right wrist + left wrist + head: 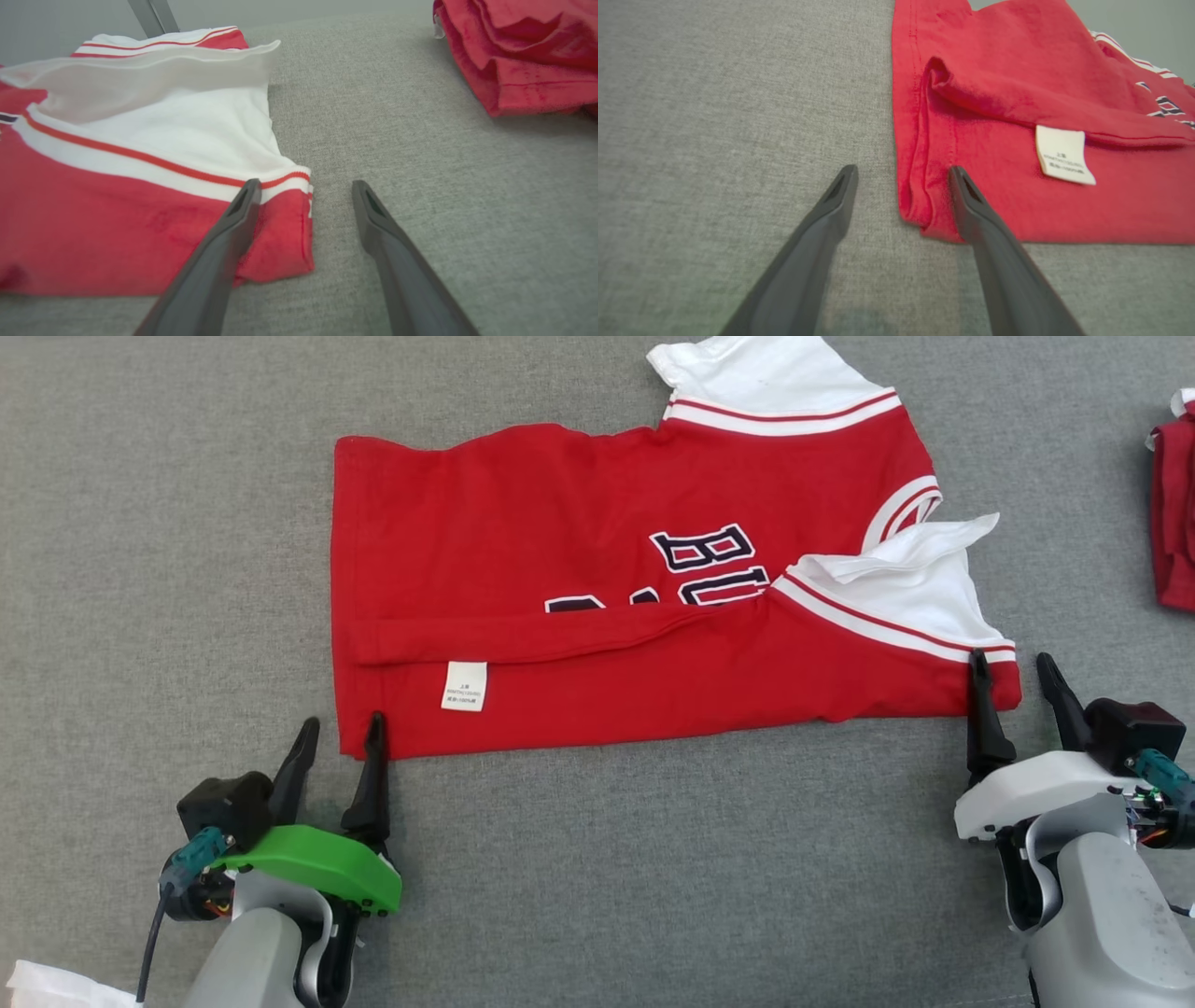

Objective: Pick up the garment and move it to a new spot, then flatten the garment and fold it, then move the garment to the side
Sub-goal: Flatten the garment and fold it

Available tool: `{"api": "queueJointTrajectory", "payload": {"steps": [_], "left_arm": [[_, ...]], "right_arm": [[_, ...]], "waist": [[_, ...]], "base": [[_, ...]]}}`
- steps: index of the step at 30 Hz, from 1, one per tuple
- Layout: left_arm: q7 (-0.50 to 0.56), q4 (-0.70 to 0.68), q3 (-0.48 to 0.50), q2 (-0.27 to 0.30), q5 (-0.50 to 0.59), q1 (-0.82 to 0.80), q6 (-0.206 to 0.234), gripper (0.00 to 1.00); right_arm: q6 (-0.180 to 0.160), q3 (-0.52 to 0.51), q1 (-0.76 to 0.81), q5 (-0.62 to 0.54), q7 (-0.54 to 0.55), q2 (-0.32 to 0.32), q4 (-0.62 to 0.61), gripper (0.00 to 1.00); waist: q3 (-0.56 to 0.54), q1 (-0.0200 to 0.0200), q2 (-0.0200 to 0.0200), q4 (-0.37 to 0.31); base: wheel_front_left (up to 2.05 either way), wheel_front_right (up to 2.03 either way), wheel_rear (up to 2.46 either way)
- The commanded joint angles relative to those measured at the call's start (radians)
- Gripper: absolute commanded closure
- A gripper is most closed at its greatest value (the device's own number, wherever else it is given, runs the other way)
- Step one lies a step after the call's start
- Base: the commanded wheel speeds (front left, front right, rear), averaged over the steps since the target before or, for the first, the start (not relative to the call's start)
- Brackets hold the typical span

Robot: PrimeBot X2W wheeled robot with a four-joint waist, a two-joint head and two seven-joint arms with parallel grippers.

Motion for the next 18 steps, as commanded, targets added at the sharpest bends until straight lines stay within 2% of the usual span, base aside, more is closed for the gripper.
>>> {"api": "queueJointTrajectory", "payload": {"steps": [1,4,5,6,7,9,10,12,15,18], "left_arm": [[0.015,0.030,-0.028,0.000,-0.014,0.002,0.002,0.00],[0.020,0.065,-0.081,0.001,-0.055,-0.001,0.001,0.00],[0.020,0.068,-0.092,0.002,-0.067,-0.006,0.001,0.00],[0.021,0.076,-0.117,0.005,-0.078,-0.009,0.000,0.00],[0.023,0.083,-0.137,0.005,-0.088,-0.010,-0.002,0.14],[0.026,0.102,-0.185,0.009,-0.113,-0.014,-0.004,0.85],[0.027,0.107,-0.208,0.009,-0.131,-0.016,-0.004,1.00],[0.027,0.105,-0.232,0.015,-0.147,-0.021,-0.004,1.00],[0.020,0.086,-0.208,0.033,-0.165,-0.021,-0.002,1.00],[0.013,0.064,-0.177,0.027,-0.158,-0.001,-0.001,1.00]], "right_arm": [[-0.002,0.001,-0.008,0.004,0.002,-0.005,0.023,0.00],[-0.002,0.009,-0.011,0.010,0.003,-0.003,0.055,0.00],[-0.002,0.015,-0.013,0.015,0.006,-0.003,0.065,0.03],[-0.002,0.028,-0.014,0.019,0.008,-0.001,0.083,0.68],[-0.002,0.042,-0.013,0.025,0.009,-0.001,0.098,1.00],[-0.002,0.064,-0.012,0.037,0.009,0.004,0.121,1.00],[-0.002,0.066,-0.011,0.041,0.010,0.002,0.126,1.00],[-0.002,0.059,-0.007,0.052,0.010,-0.002,0.123,1.00],[-0.002,0.043,0.005,0.061,0.007,-0.002,0.100,1.00],[-0.002,0.019,0.018,0.069,0.004,-0.006,0.081,1.00]], "waist": [[0.009,0.0000,0.0000,-0.004],[0.016,0.0000,0.0000,-0.003],[0.018,0.0000,0.0000,-0.003],[0.019,0.0000,0.0000,-0.003],[0.020,0.0000,0.0000,-0.003],[0.019,0.0000,0.0000,-0.003],[0.016,0.0000,0.0000,-0.003],[0.004,0.0000,0.0000,-0.002],[-0.023,0.0000,0.0000,-0.002],[-0.071,0.0000,0.0000,-0.002]], "base": [[0.00,0.00,0.00],[0.00,0.00,0.00],[0.00,0.00,0.00],[0.00,0.00,0.00],[0.00,0.00,0.00],[0.00,0.00,0.00],[0.00,0.00,0.00],[0.00,0.00,0.00],[0.00,0.00,0.00],[0.00,0.00,0.00]]}}
